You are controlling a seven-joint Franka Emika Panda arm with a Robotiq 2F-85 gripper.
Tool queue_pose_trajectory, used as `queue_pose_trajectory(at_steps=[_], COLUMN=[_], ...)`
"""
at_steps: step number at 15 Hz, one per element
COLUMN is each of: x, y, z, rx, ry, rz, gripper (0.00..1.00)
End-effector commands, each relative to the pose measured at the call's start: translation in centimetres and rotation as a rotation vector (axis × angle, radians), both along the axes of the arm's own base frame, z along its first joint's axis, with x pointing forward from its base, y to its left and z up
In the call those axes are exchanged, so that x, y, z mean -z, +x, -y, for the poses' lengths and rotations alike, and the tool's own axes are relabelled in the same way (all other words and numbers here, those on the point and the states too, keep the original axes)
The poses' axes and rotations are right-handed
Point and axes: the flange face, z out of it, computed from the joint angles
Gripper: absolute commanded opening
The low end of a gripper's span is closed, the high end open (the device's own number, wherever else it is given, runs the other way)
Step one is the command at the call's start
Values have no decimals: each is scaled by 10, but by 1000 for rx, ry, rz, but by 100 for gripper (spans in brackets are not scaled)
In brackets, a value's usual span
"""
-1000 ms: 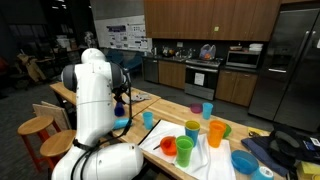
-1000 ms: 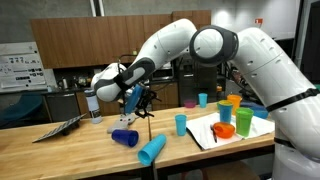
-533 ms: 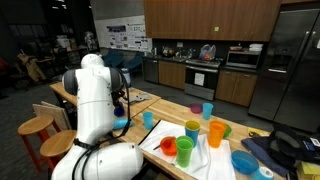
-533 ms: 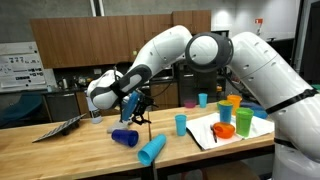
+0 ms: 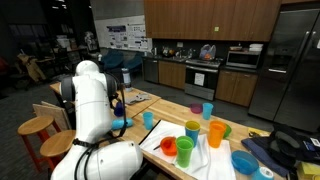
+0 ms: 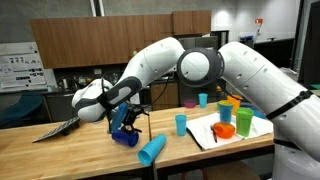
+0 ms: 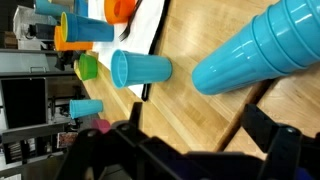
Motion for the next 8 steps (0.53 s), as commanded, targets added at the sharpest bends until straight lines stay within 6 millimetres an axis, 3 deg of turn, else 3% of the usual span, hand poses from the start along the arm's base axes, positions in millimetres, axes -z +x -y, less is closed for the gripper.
queue_pose_trajectory(at_steps=[1, 4, 8], x=[-22, -29, -21], y=[-15, -33, -51], z=[-13, -16, -18], rx=[-4, 10, 36], ry=[-7, -21, 6], rz=[-44, -87, -174], gripper=[100, 100, 100])
